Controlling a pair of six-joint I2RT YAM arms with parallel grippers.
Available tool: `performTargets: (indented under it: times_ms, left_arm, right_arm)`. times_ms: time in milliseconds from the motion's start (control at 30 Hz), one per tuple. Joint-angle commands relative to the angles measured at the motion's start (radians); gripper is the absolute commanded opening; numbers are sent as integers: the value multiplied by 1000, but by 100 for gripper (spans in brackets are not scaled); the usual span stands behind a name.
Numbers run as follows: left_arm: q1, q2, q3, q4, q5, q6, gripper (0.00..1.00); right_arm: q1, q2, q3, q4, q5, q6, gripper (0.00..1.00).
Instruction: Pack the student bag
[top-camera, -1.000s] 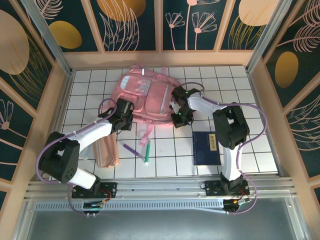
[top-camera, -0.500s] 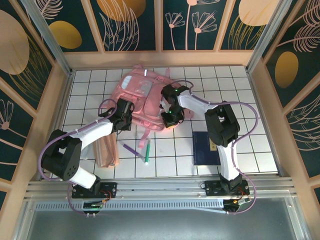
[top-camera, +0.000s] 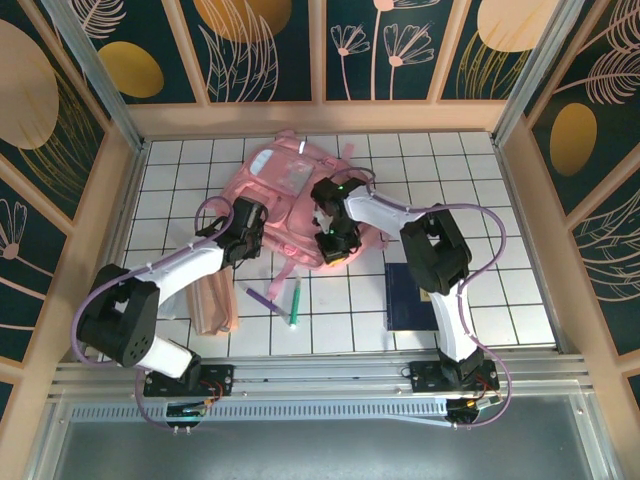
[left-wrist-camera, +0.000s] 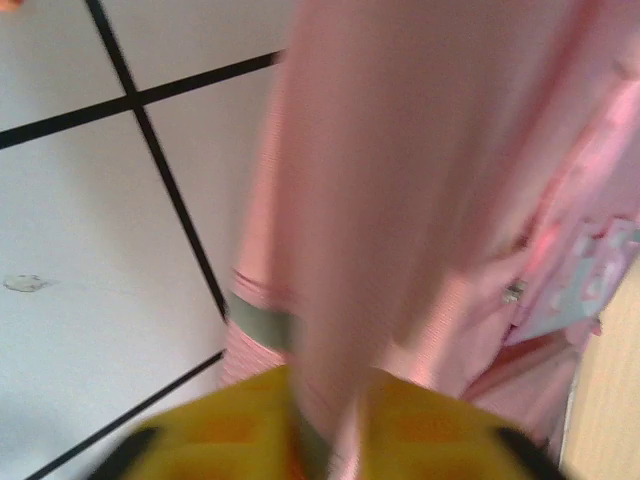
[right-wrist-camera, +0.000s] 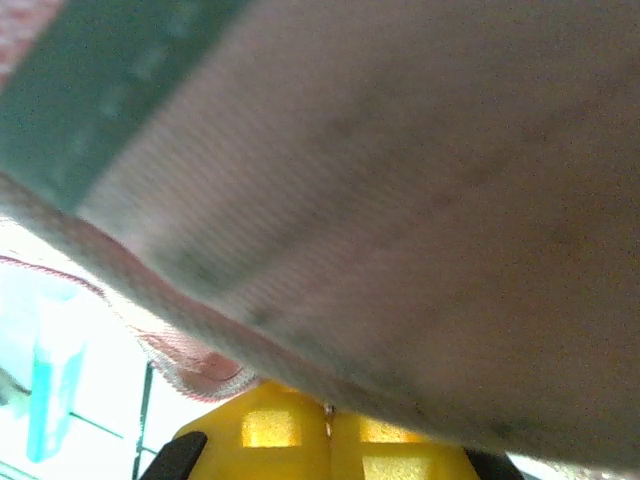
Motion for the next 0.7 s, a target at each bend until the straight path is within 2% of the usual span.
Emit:
performTargets:
  times_ms: [0,67,133,167,233,267,333,400,433,467,667]
  left_arm:
    - [-12,-65,19,71,-79,319,63]
    - [-11,-75,23,144,-50,597,75]
    - [-12,-71,37,187,35,836,76]
    - [-12,-66,44,228,140,995,75]
    - [-13,-49,62,255,406,1287,67]
    - [-14,-34,86,205,516,1423,66]
    - [-16,8,124,71,692,1705,56]
    - [-19,59,212,-131,835,2075,48]
    - [-22,92,254,-222,847,2240,47]
    - [-23,119,284,-268,824,2317,47]
    - [-24,284,453,-412,592,2665,48]
  right_arm:
    - [-50,-51,25,3,94,-48,0]
    - [-70,-65,27,-1,99,-67,0]
    - [-86,-73,28,1,91,-78,0]
    - [-92,-81,27,6,81,-82,0]
    - [-107,-95,20,23,38,-88,0]
    - [-116,-105,12,34,-1,-96,0]
    - [-125,-117,-1,54,-67,-104,0]
    - [-150,-122,-11,64,-101,-111,0]
    - [-161,-123,-12,64,-109,-116,0]
    - [-168,-122,-14,64,-115,-119,0]
    - [-198,-132,-30,59,-120,-125,0]
